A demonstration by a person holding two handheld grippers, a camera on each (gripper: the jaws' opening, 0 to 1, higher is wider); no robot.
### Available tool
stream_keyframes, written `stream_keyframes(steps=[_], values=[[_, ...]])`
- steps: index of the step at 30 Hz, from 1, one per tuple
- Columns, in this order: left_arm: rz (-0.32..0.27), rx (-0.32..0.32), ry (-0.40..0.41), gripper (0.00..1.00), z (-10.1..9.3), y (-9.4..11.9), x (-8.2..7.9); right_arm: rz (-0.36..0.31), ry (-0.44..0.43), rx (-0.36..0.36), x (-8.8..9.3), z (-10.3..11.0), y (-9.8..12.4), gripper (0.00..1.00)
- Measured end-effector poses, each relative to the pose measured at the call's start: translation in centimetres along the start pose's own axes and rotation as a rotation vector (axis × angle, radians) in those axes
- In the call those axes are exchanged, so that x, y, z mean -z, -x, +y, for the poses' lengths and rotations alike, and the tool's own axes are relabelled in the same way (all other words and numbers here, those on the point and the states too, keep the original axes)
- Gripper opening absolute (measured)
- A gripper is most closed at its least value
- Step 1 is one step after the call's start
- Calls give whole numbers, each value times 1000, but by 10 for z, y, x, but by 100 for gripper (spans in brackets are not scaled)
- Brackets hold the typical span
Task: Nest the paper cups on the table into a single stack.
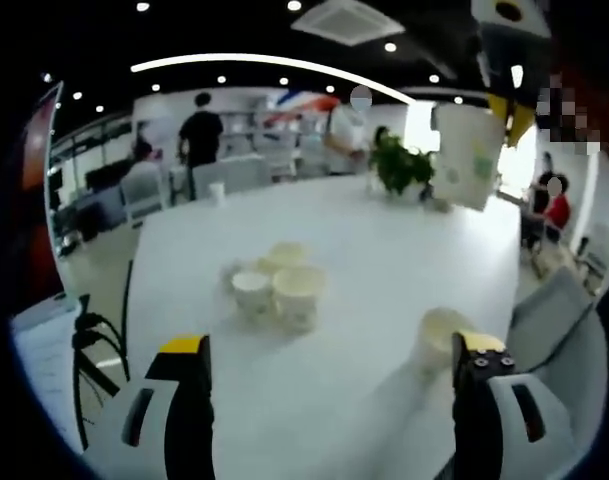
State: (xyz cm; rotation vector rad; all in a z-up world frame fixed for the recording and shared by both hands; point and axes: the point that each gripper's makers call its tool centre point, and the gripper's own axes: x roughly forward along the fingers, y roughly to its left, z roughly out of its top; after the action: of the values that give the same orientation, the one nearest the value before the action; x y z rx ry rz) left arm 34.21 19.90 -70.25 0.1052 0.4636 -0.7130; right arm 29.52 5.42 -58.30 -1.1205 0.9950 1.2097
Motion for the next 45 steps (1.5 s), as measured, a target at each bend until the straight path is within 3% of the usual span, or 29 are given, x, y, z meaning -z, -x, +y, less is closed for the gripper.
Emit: stream_keyframes(steps=[12, 34, 45], values=[[9, 0, -20, 98, -2, -2, 2, 6, -4, -25, 0, 9, -8, 0], [8, -10, 14, 98, -1, -2, 6, 26, -23, -55, 7, 24, -28, 0], [14, 13, 12, 98, -6, -5, 8, 41, -23, -61, 11, 28, -40, 0]])
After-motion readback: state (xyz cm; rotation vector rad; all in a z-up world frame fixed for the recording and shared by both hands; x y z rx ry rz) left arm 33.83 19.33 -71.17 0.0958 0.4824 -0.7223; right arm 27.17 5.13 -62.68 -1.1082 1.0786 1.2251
